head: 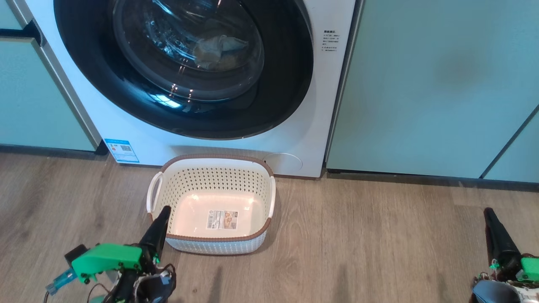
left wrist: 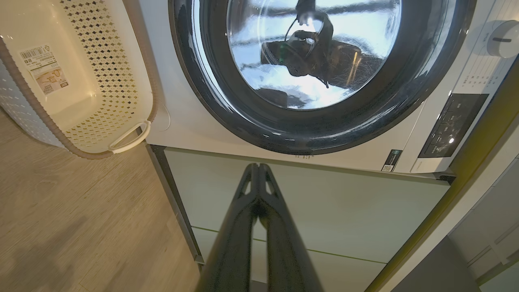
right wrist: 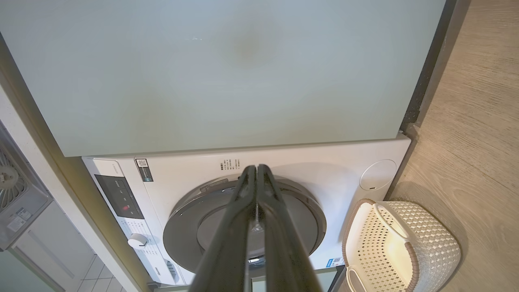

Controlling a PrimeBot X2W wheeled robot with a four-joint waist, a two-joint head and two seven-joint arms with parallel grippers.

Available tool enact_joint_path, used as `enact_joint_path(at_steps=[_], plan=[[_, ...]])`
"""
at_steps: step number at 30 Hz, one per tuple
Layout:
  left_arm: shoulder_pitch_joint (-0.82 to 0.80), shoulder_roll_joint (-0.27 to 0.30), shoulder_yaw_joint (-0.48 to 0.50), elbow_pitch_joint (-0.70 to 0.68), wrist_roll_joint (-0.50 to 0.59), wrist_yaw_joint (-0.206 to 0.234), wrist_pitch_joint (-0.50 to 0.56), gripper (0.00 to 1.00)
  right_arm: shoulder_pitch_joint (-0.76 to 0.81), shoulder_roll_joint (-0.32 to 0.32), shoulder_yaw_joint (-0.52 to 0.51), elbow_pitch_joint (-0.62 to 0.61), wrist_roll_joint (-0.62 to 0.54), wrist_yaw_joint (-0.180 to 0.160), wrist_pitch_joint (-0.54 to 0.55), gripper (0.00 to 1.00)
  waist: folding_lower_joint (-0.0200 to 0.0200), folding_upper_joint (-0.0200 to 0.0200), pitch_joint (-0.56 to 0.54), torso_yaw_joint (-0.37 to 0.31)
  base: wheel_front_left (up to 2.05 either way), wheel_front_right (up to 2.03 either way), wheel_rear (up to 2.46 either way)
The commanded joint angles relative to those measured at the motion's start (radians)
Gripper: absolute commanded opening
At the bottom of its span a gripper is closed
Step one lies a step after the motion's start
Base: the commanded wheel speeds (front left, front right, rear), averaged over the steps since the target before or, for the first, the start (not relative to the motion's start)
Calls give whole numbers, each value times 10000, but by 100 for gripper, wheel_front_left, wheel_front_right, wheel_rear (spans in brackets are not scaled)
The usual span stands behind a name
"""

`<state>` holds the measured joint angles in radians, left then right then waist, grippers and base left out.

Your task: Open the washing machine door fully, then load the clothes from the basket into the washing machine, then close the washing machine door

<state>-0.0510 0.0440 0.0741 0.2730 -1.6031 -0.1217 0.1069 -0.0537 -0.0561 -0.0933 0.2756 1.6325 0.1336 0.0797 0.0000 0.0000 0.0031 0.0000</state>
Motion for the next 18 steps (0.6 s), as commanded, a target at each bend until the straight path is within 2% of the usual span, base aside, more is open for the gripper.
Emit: enact_joint_path(at_steps=[1,18], plan=[[-573,62,408,-275,-45,-90,72,0,-511,-190,139,-329,48,-29,59,0,0,0,1,0,0,0,0],[-572,62,405,-276,-48,-90,70,0,-517,-143,73,-324,-7,-29,112,0,0,0,1,0,0,0,0]])
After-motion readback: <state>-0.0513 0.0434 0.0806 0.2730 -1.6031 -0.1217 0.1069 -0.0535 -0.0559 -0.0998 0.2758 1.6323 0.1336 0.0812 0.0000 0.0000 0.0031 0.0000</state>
